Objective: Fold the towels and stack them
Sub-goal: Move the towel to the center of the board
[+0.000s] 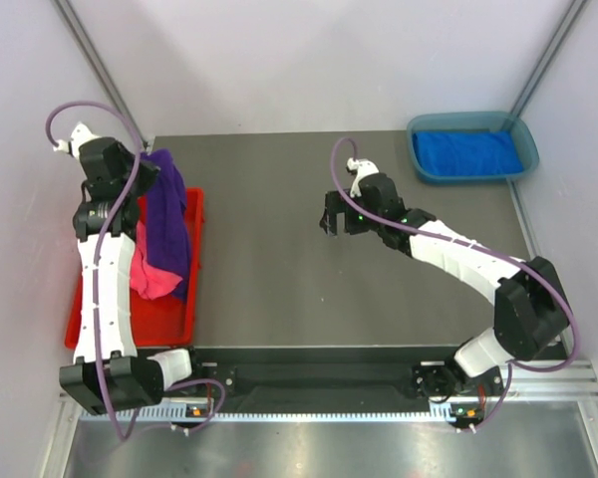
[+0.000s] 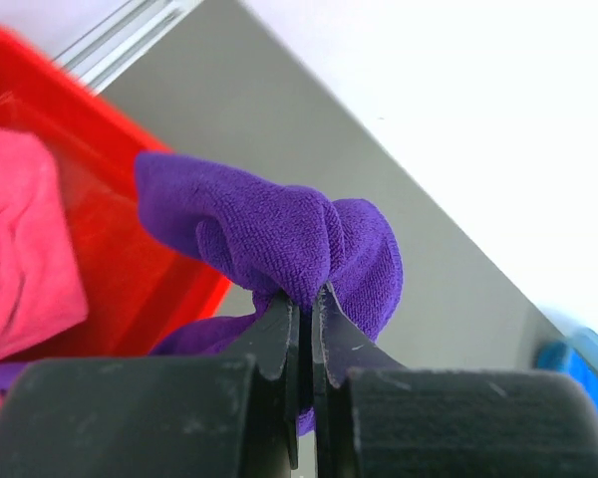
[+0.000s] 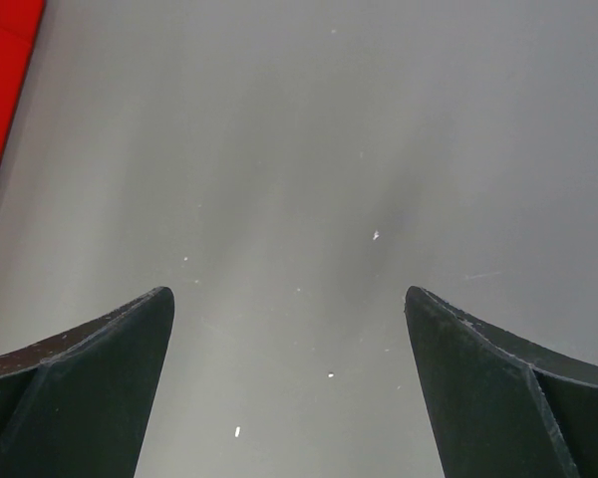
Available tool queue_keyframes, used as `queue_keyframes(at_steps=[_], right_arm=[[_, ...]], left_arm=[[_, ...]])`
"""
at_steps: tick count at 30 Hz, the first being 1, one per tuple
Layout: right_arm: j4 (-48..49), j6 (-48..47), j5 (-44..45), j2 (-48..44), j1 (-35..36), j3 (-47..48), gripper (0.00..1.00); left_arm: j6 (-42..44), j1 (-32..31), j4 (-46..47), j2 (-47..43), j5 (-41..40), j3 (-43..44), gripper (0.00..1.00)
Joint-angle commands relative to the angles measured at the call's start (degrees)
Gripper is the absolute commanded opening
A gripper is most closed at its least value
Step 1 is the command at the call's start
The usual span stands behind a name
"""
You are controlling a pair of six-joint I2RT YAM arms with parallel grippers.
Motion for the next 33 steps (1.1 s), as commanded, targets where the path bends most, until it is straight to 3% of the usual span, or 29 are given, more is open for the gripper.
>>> queue_keyframes(at_steps=[1, 5, 11, 16, 21, 27, 33], right_arm=[[0.4, -0.5, 3.0, -2.8, 1.0, 2.5, 0.98], [0.4, -0.5, 5.8, -4.2, 1.0, 2.9, 0.98], [-0.9, -1.3, 11.1, -6.8, 0.7, 3.9, 1.00], [-3.6, -1.2, 13.7, -7.7, -3.4, 5.7, 1.00], [-4.9, 0.8, 9.4, -9.8, -12.7, 4.4, 1.00], [-3.5, 4.2, 6.2, -13.7, -21.1, -1.0, 1.00], [-1.1, 4.5, 5.2, -14.3, -22.3, -6.2, 1.00]], left_arm=[[1.9, -1.5, 6.0, -2.7, 3.1, 6.3, 0.00], [3.8, -5.9, 5.0, -1.6, -0.5, 11.3, 0.00], [4.7, -9.7, 4.3, 1.3, 2.1, 17.9, 0.00], [8.3, -23.7, 4.3, 5.3, -2.1, 19.8, 0.00], [8.1, -35.1, 6.4, 10.5, -1.6, 17.7, 0.00], [6.3, -51.3, 11.4, 17.1, -1.5, 7.0, 0.00], [0.7, -66.4, 22.6, 16.8, 1.9, -15.1, 0.00]])
